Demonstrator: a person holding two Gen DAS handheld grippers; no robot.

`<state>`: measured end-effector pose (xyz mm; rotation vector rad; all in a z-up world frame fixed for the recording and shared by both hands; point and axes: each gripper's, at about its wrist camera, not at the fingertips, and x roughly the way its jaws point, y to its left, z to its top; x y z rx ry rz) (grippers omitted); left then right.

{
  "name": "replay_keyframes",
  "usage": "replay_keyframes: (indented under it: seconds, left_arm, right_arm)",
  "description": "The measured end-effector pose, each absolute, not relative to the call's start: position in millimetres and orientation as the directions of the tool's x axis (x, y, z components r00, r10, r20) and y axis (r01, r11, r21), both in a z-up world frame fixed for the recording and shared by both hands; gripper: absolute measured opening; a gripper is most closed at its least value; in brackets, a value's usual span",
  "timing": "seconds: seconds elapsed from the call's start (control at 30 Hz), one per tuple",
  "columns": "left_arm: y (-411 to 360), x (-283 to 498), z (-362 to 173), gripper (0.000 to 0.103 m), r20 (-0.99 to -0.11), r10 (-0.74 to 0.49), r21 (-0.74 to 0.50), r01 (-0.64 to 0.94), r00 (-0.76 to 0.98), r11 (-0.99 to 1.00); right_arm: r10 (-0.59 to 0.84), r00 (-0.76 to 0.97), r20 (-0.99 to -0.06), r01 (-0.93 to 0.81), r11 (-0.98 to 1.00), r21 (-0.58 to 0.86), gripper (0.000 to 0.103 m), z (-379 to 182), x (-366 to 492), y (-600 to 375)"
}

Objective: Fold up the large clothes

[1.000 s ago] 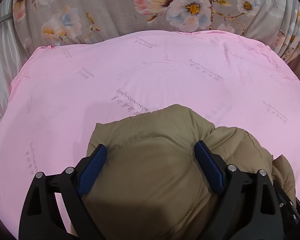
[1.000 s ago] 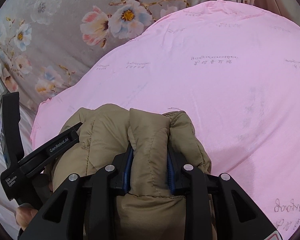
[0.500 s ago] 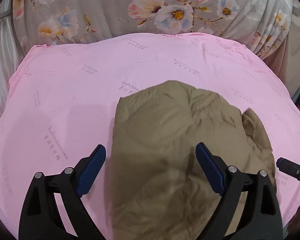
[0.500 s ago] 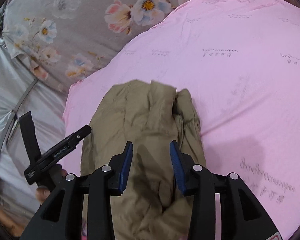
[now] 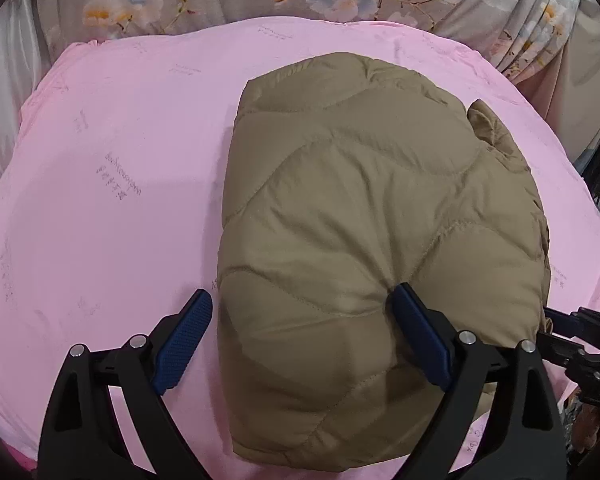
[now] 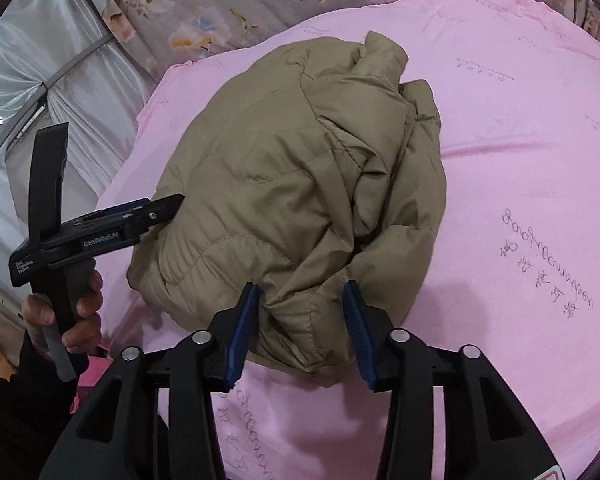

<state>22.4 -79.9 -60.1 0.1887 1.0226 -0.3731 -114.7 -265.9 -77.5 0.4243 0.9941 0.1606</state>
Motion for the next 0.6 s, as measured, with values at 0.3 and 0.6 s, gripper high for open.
replay_keyframes:
  seconds: [0.3, 0.6]
  left_arm:
    - [-77, 12, -62, 0.09, -0.865, -0.163, 0.035, 0.381, 0.475, 0.924]
    - [-80, 15, -76, 0.092, -0.878, -0.145, 0.036, 0.363, 0.457, 0.931]
  right_arm:
    - [0.26, 0.567, -0.782, 0.219, 0.867, 0.448, 0.004, -81, -145, -284]
    - [0.211, 0.53, -0.822, 0.282, 0.87, 0.405, 0.005, -109, -121, -263]
